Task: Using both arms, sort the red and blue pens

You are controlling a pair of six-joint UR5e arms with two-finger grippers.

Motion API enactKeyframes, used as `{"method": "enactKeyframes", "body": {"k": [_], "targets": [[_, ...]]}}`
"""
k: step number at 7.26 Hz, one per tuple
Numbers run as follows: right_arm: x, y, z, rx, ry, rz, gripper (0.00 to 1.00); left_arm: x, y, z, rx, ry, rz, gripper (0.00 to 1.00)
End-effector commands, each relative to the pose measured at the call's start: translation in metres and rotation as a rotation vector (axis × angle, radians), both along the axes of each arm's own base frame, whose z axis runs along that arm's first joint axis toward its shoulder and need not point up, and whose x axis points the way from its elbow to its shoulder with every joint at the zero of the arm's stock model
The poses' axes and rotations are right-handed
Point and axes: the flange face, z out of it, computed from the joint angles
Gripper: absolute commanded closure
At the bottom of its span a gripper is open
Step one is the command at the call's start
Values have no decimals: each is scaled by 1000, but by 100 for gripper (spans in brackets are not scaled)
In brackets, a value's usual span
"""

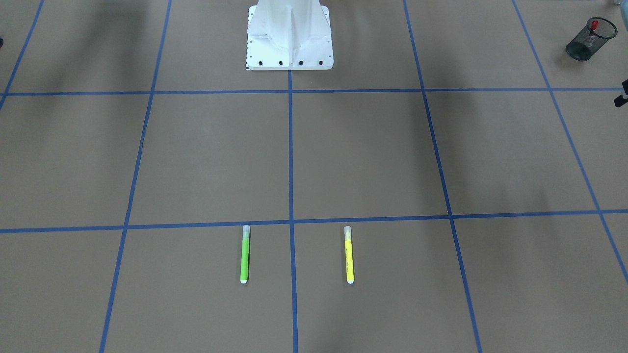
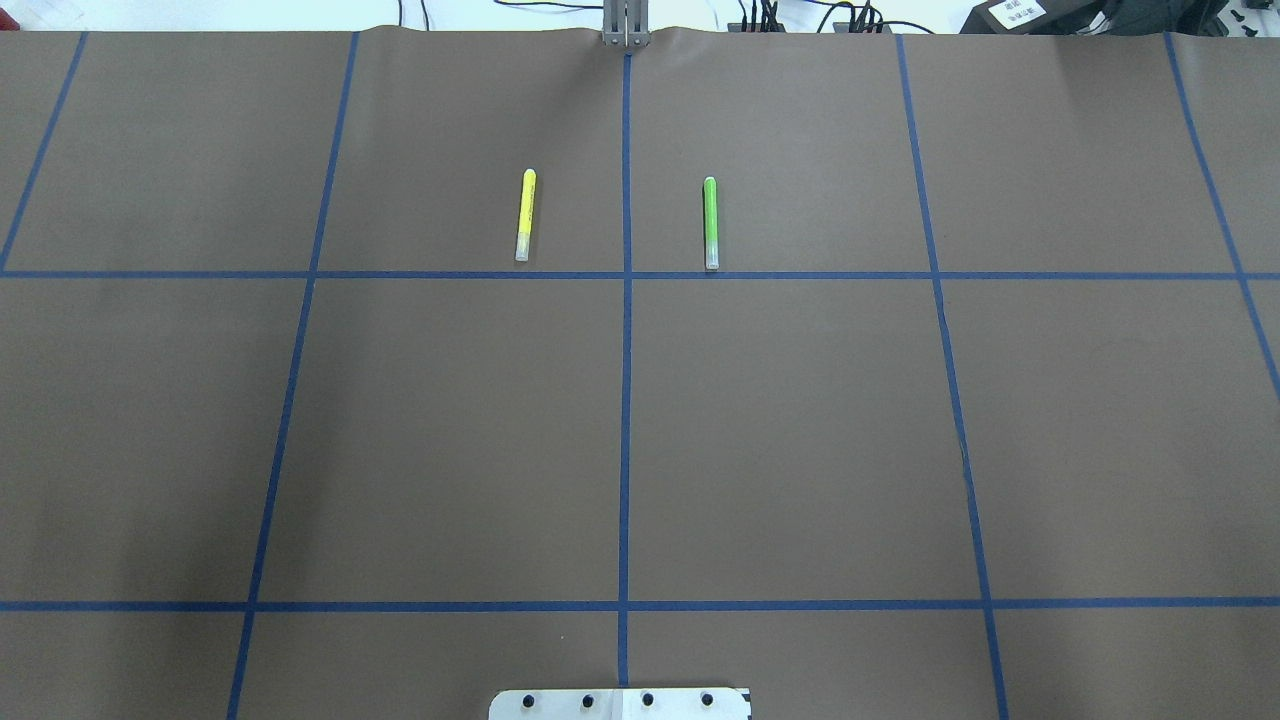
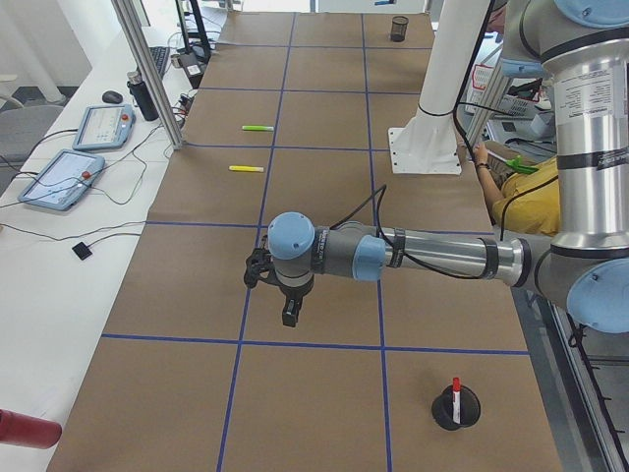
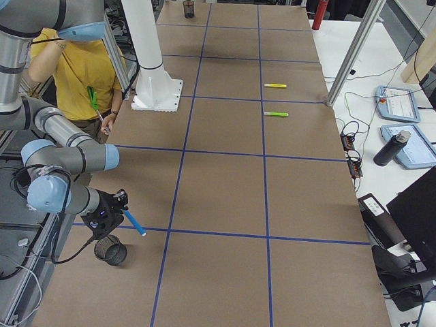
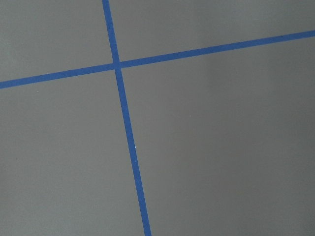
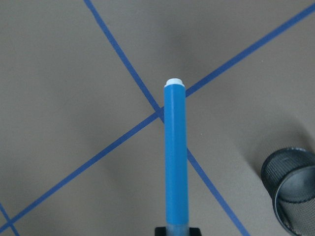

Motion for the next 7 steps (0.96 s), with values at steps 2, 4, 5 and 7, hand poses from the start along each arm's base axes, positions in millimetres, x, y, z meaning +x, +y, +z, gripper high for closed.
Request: {"method": "enactKeyframes", "body": {"k": [2, 4, 5, 7], "targets": [[17, 45, -6, -282, -268, 321, 100, 2, -1, -13, 26, 2, 6, 0], [13, 72, 28, -374, -446, 484, 100, 3, -3, -19, 38, 3, 6, 0], [-2, 80, 50, -426, -533, 536, 100, 3, -2, -27, 52, 4, 6, 0], [-18, 86, 73, -514, -634, 582, 100, 5, -3, -33, 64, 5, 9, 0]]}}
